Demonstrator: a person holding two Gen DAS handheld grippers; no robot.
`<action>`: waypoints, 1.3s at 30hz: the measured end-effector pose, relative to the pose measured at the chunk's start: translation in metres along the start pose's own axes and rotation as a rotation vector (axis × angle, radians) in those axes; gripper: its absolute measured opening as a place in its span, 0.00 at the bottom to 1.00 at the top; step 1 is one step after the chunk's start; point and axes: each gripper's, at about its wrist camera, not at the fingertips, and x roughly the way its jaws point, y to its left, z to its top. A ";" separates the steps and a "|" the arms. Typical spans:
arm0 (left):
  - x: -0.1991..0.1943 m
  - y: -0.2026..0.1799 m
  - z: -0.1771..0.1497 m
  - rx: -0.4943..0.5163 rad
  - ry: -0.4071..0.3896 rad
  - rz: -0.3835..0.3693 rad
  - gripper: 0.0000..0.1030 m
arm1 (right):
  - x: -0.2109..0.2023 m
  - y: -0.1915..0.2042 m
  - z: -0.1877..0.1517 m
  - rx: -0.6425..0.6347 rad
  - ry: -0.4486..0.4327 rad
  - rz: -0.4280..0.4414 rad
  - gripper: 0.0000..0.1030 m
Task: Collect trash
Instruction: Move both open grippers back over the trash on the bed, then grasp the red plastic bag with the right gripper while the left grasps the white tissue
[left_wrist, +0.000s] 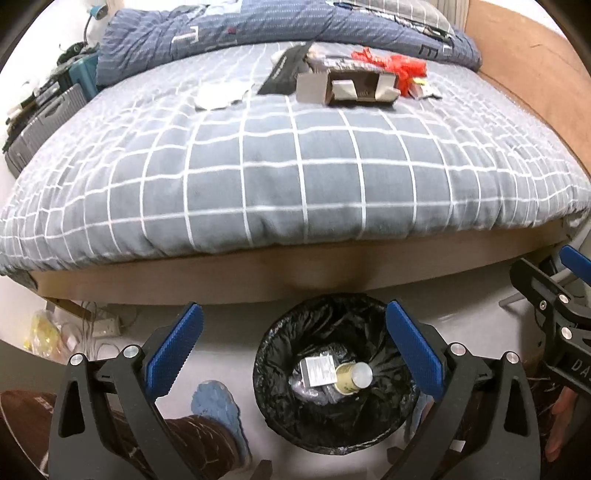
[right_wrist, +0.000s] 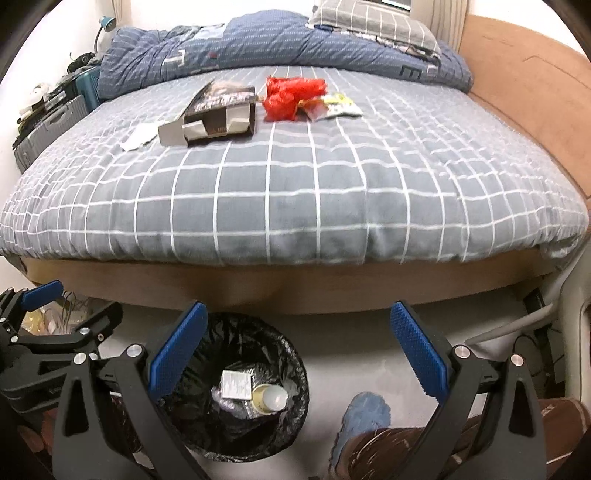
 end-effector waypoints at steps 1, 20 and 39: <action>-0.001 0.001 0.002 -0.002 -0.005 0.000 0.95 | -0.002 0.000 0.002 -0.001 -0.008 0.001 0.93; 0.003 0.038 0.078 -0.053 -0.107 0.015 0.94 | 0.003 0.005 0.068 -0.011 -0.126 0.014 0.93; 0.027 0.058 0.135 -0.061 -0.121 0.011 0.94 | 0.036 0.008 0.129 -0.011 -0.151 0.034 0.93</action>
